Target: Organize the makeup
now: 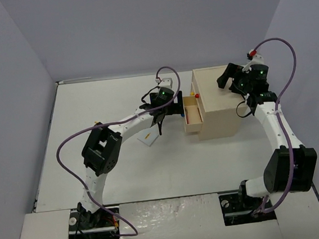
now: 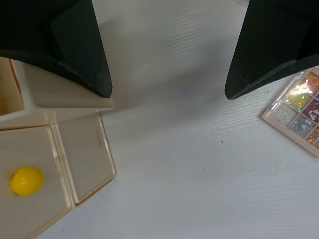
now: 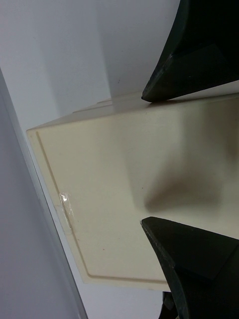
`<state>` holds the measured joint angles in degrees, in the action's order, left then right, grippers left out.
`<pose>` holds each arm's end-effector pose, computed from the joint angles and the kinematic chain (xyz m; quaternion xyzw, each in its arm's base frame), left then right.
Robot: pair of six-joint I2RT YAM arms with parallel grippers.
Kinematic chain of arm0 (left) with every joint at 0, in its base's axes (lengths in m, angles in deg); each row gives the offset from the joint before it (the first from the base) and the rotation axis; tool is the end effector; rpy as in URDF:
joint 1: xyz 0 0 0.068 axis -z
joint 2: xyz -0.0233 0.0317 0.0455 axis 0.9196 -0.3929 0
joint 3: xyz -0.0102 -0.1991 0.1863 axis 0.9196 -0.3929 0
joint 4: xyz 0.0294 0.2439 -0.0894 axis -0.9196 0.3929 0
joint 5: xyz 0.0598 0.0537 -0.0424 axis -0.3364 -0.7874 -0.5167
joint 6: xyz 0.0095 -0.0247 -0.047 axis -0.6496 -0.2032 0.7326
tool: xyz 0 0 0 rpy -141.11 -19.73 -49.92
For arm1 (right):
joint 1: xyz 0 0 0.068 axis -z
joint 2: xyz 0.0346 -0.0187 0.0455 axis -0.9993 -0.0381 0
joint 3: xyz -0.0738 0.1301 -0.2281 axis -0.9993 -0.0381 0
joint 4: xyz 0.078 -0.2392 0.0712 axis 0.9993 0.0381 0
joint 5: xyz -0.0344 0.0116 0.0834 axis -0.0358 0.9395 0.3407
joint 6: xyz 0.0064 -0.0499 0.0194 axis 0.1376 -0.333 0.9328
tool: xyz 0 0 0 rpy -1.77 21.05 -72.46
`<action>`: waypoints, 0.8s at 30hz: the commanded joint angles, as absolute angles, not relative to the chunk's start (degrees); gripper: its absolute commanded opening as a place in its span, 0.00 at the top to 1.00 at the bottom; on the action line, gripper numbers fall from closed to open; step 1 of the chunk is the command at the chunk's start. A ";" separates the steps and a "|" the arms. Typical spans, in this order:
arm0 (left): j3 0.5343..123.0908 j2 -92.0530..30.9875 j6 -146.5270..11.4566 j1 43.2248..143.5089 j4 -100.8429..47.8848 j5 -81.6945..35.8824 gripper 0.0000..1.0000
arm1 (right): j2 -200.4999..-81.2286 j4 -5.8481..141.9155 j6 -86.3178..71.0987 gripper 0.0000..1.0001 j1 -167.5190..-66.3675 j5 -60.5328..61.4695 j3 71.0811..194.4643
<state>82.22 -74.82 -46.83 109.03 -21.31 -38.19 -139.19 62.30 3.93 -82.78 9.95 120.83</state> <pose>0.3665 -0.3262 0.2296 0.0440 0.8646 -0.2588 0.4284 0.3294 -0.0185 0.3445 0.0611 0.7642 0.1870 0.6143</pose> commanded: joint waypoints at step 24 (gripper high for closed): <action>93.78 -79.45 -34.94 116.87 -36.54 -32.18 0.03 | -140.65 61.02 10.18 0.04 -90.80 6.84 120.17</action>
